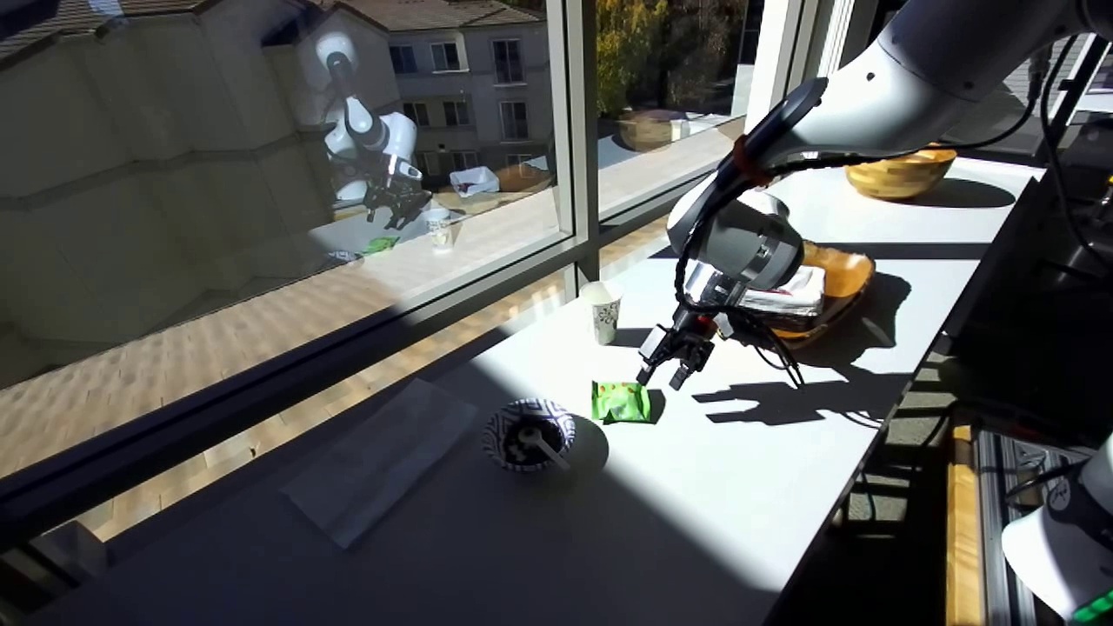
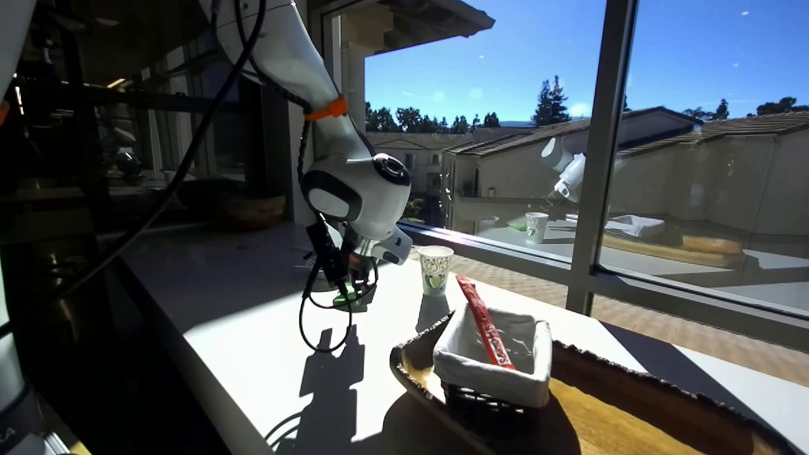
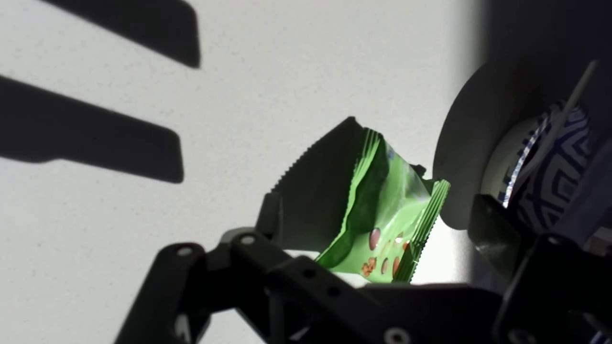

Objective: Put the green sachet in the box

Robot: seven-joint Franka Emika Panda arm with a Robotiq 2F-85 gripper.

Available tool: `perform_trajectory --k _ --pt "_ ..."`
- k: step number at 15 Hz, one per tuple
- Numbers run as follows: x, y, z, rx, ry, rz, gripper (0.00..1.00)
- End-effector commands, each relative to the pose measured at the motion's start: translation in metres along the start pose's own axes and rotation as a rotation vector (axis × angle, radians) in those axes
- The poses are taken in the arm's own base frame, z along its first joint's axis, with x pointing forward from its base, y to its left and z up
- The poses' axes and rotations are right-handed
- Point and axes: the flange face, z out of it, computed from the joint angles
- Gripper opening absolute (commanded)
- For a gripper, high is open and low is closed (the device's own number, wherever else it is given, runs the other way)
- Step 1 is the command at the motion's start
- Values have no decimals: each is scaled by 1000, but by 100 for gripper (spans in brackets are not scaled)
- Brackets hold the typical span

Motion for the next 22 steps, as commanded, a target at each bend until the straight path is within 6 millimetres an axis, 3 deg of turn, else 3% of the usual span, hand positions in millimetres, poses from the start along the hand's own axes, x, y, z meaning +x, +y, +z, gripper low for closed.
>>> perform_trajectory --k 1,12,13,14,16,17,19,20,22 --pt "2 0 1 6 -1 0 100" --pt "16 9 13 30 43 14 100" --pt "18 11 14 35 48 17 96" --pt "19 13 14 38 52 19 78" --pt "22 15 17 45 57 20 74" --pt "24 16 19 43 60 16 60" --pt "25 17 23 50 59 10 58" --pt "26 16 25 52 60 7 45" --pt "26 17 31 50 54 0 54"
